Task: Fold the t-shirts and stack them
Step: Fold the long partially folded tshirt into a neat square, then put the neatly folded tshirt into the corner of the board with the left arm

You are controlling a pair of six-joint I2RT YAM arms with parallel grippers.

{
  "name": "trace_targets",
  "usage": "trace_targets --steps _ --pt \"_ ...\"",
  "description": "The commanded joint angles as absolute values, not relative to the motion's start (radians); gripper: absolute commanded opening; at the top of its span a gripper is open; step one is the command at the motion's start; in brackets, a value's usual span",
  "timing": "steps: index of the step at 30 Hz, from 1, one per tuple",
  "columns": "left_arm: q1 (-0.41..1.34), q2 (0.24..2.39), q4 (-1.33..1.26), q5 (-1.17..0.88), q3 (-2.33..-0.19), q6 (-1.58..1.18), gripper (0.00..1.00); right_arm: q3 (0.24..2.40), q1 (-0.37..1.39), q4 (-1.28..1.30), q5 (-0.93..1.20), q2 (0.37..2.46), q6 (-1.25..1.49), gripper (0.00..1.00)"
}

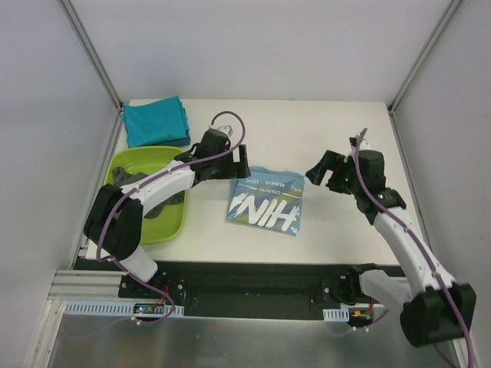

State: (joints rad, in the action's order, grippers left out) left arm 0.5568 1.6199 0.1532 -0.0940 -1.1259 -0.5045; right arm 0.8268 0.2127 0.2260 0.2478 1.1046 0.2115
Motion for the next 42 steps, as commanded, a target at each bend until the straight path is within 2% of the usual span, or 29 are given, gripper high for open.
trace_targets --steps 1,4,9,13,18,21,30,32,36,39,40,42 --pt "0.555 1.600 0.195 -0.012 -1.091 -0.469 0.99 0.692 0.206 0.350 0.032 0.852 0.210 0.96" --pt "0.549 1.638 0.202 -0.061 -1.107 -0.466 0.99 0.608 0.206 0.391 -0.058 0.686 0.255 0.96" --pt "0.549 1.730 0.202 -0.126 -1.137 -0.462 0.99 0.531 0.204 0.437 -0.051 0.493 0.224 0.96" --pt "0.549 1.790 0.207 -0.155 -1.161 -0.466 0.99 0.520 0.204 0.465 -0.066 0.443 0.203 0.96" --pt "0.551 1.824 0.216 -0.172 -1.149 -0.477 0.99 0.540 0.204 0.500 -0.049 0.475 0.170 0.96" --pt "0.555 1.841 0.216 -0.169 -1.143 -0.480 0.95 0.542 0.204 0.508 -0.060 0.500 0.160 0.96" --pt "0.612 1.925 0.239 -0.130 -1.163 -0.503 0.76 0.537 0.202 0.517 -0.091 0.512 0.134 0.96" --pt "0.620 1.943 0.242 -0.130 -1.170 -0.509 0.69 0.531 0.202 0.515 -0.113 0.511 0.127 0.96" --pt "0.624 1.971 0.268 -0.072 -1.189 -0.528 0.30 0.526 0.203 0.515 -0.137 0.523 0.127 0.96" --pt "0.629 1.977 0.297 -0.008 -1.213 -0.523 0.05 0.529 0.204 0.517 -0.144 0.534 0.124 0.96" --pt "0.630 1.977 0.305 0.020 -1.219 -0.514 0.00 0.526 0.203 0.515 -0.159 0.537 0.126 0.96" --pt "0.630 1.973 0.310 0.061 -1.235 -0.494 0.00 0.515 0.202 0.514 -0.208 0.537 0.130 0.96"
